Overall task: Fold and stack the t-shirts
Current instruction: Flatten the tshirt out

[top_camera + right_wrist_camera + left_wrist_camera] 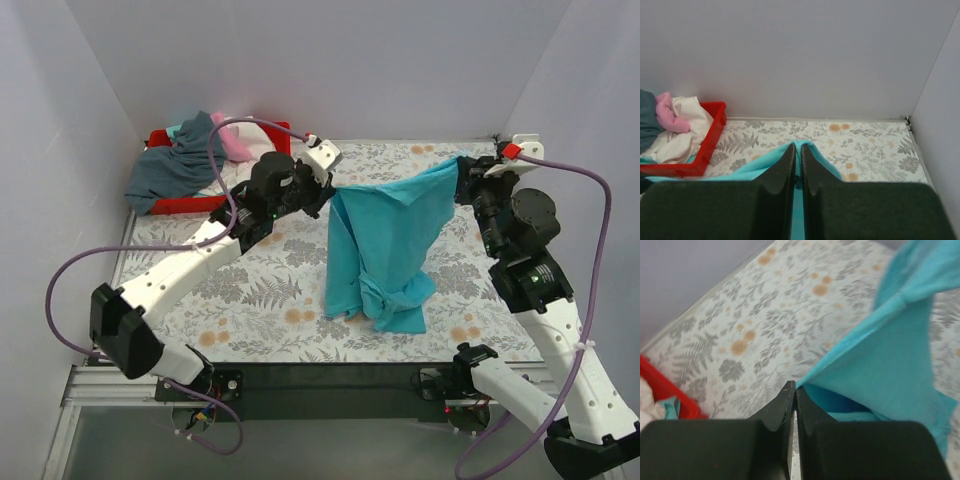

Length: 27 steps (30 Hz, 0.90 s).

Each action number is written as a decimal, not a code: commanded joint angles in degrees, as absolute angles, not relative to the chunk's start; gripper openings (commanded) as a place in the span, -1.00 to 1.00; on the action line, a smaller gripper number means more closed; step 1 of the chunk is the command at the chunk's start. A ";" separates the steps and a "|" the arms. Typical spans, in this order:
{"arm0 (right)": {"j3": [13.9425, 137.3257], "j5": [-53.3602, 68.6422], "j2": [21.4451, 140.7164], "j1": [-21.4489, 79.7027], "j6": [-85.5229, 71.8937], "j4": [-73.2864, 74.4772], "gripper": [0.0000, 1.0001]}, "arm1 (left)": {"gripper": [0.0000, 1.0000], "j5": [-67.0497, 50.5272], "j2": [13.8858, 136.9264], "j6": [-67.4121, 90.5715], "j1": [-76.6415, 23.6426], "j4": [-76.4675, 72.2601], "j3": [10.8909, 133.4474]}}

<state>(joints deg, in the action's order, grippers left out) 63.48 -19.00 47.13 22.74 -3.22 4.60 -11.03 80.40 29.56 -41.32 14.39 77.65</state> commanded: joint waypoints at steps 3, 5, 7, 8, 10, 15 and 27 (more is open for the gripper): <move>60.04 -22.76 49.13 22.85 -4.13 2.64 -0.97 | -0.57 8.51 86.30 33.22 -37.62 5.12 70.85; 58.45 -23.72 49.74 22.85 -4.48 1.85 -0.97 | -0.35 12.20 88.32 33.57 -37.44 0.64 69.61; 56.88 -24.08 50.36 22.85 -4.83 1.24 -0.97 | -0.20 12.48 90.16 34.97 -37.44 0.35 69.87; 56.43 -24.43 50.71 22.85 -5.01 1.06 -0.97 | -0.04 11.52 90.52 35.76 -37.62 0.26 69.96; 54.68 -24.87 51.76 22.85 -5.27 0.53 -0.97 | 0.05 10.73 90.70 38.39 -38.23 -1.75 68.74; 52.21 -26.72 54.14 22.85 -5.27 -2.02 -0.97 | 0.08 4.86 91.14 43.50 -42.18 -5.71 60.74; 51.50 -29.44 56.43 22.59 -4.57 -2.37 -0.97 | 0.07 0.09 87.89 50.88 -47.46 -3.96 49.66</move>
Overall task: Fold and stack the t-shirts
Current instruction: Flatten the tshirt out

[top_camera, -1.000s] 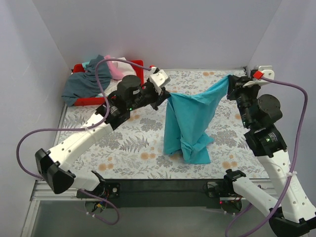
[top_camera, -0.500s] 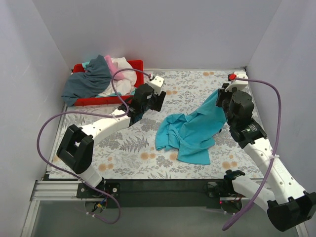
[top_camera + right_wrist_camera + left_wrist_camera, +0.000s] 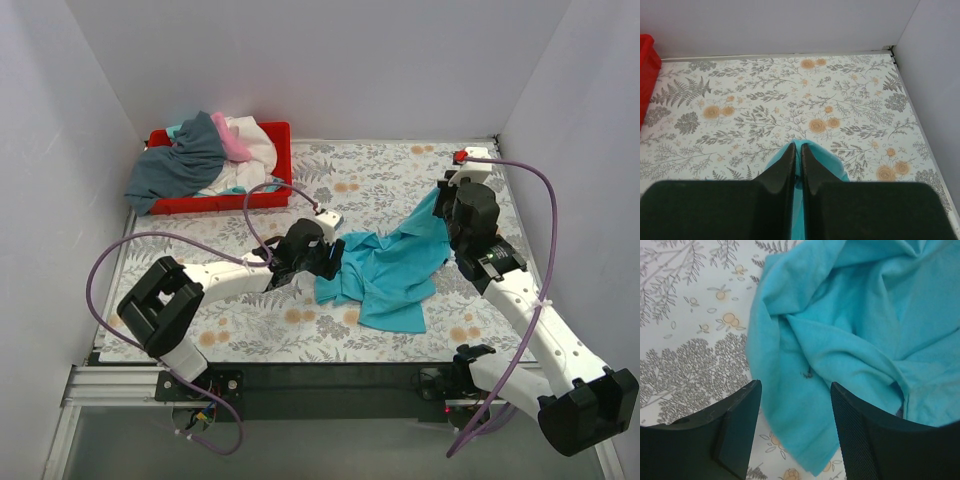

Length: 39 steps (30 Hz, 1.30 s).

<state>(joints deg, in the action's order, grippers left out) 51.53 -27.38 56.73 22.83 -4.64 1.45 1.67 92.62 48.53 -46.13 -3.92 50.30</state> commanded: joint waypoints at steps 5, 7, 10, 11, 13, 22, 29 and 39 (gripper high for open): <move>51.15 -28.92 56.60 22.24 -4.57 -2.46 -0.97 | 0.05 1.24 87.62 51.33 -48.43 -0.54 48.69; 51.15 -28.74 56.95 22.06 -4.75 -2.46 -0.97 | 0.03 0.09 87.80 51.50 -48.78 -0.35 48.69; 51.15 -28.39 57.22 21.88 -4.74 -2.46 -0.97 | 0.02 -1.24 89.20 50.72 -49.83 -0.35 48.69; 50.98 -28.13 57.22 21.80 -4.75 -2.46 -0.97 | 0.01 -0.71 90.78 50.63 -50.18 1.48 49.56; 50.89 -28.12 57.04 21.62 -4.75 -2.46 -0.97 | -0.01 2.02 92.72 50.36 -50.27 3.94 50.71; 49.75 -27.69 55.02 20.83 -5.01 -2.46 -0.97 | -0.06 2.29 95.10 49.66 -51.94 5.89 52.47; 49.66 -27.25 55.28 20.57 -5.10 -2.46 -0.97 | -0.03 0.71 95.89 48.69 -54.23 6.24 53.53; 49.39 -27.07 55.02 20.57 -5.10 -2.46 -0.97 | -0.18 3.24 98.61 48.34 -55.02 7.91 55.20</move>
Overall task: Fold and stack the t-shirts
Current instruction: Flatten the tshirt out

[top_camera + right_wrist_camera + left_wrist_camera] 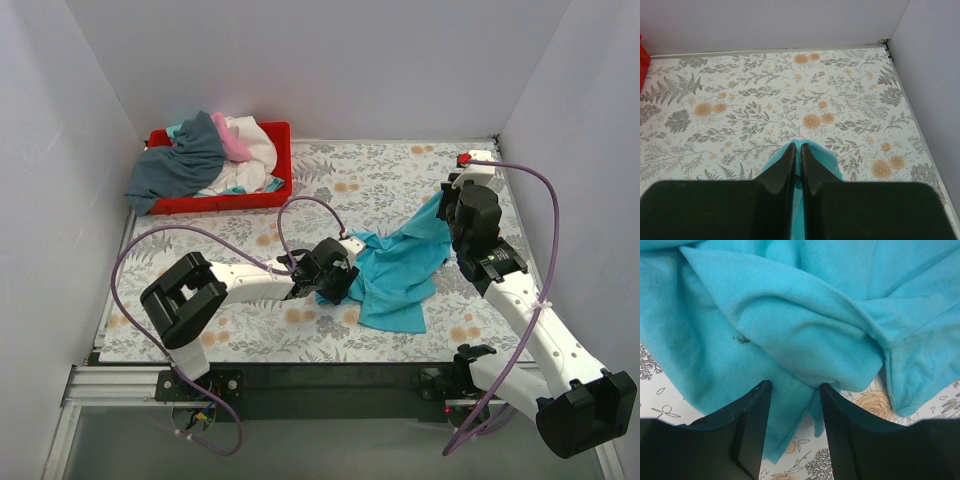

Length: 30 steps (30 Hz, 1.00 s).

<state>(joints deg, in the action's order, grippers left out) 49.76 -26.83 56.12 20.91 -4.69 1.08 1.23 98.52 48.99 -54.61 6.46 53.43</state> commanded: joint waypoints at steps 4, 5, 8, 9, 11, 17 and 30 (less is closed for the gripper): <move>49.22 -27.07 54.84 20.48 -5.18 -2.46 -0.97 | -0.34 3.43 98.52 48.52 -55.02 7.74 55.20; 49.31 -26.90 54.84 20.39 -5.19 -2.46 -0.97 | -0.38 3.69 98.61 48.60 -55.02 7.73 55.20; 49.13 -26.98 54.49 20.48 -5.18 -2.37 -0.97 | -0.43 4.74 98.26 48.87 -55.02 7.74 55.20; 48.96 -26.98 54.49 20.39 -5.19 -2.37 -0.97 | -0.43 4.92 98.09 49.13 -55.02 7.73 55.11; 48.87 -27.16 54.32 20.39 -5.10 -2.37 -0.97 | -0.44 5.01 96.95 49.13 -55.02 6.95 54.49; 48.52 -27.77 53.88 20.30 -5.01 -2.37 -0.97 | -0.87 8.51 92.74 49.66 -55.11 4.05 52.04; 48.08 -31.64 51.95 19.95 -4.66 -1.49 -0.97 | -1.00 20.92 79.99 51.76 -48.79 4.57 47.73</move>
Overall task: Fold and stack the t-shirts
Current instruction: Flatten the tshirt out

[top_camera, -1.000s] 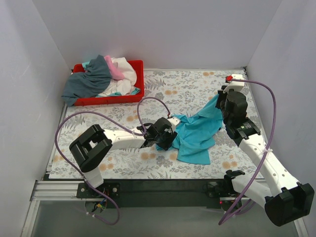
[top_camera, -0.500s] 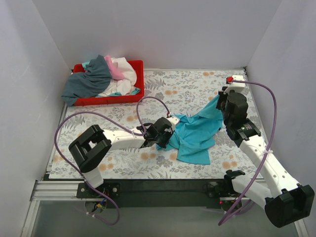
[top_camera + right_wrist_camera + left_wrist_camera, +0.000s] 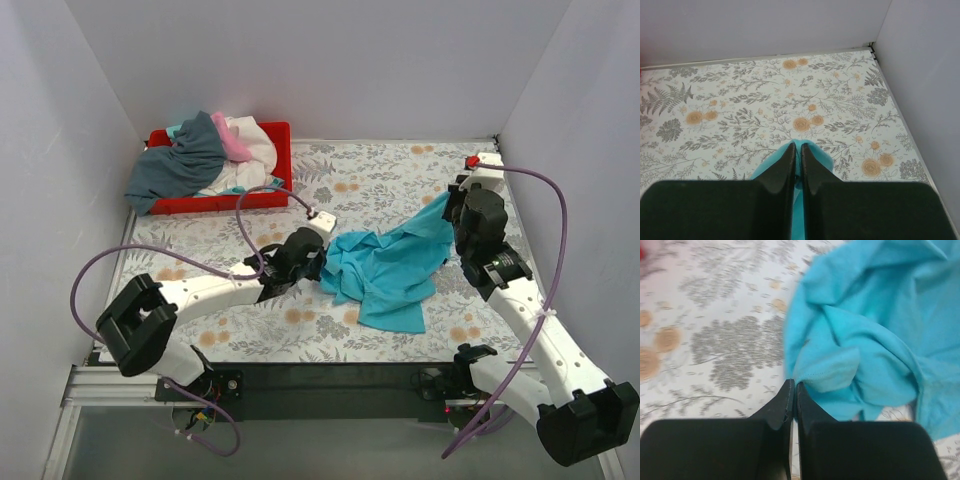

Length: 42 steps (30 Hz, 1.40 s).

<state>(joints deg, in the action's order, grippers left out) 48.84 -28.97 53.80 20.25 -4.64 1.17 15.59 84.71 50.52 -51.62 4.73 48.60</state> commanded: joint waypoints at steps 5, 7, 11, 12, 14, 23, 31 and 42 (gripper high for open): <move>47.29 -30.76 51.06 19.86 -5.53 -1.41 -0.97 | -1.00 20.40 73.49 53.96 -39.56 0.62 43.60; 46.32 -29.98 51.33 19.86 -5.97 -1.41 -0.97 | -1.00 20.65 73.56 55.19 -36.49 0.35 43.24; 44.04 -27.78 52.47 19.86 -7.73 -1.41 -0.97 | -0.90 23.19 78.81 57.91 -31.74 2.89 44.99; 43.51 -27.60 52.64 19.86 -8.00 -1.41 -0.97 | -0.62 23.99 79.88 58.70 -30.86 3.77 45.52; 41.85 -27.25 53.43 19.95 -8.70 -1.49 -0.97 | -0.27 27.14 82.17 60.03 -29.36 5.62 46.23; 38.50 -26.81 56.16 19.86 -9.67 -2.63 -0.97 | 0.29 18.72 76.46 58.28 -31.99 -5.09 40.70; 37.62 -25.66 56.60 19.86 -9.76 -3.43 -0.97 | 0.28 22.68 86.83 54.32 -31.38 -8.17 46.31; 37.27 -25.75 57.30 19.60 -9.58 -3.78 -0.97 | 0.21 17.24 94.82 52.65 -25.58 -10.46 49.30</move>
<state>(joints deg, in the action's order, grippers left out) 37.58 -25.54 56.77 19.88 -9.10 -0.58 19.77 93.14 53.87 -26.70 -8.75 47.33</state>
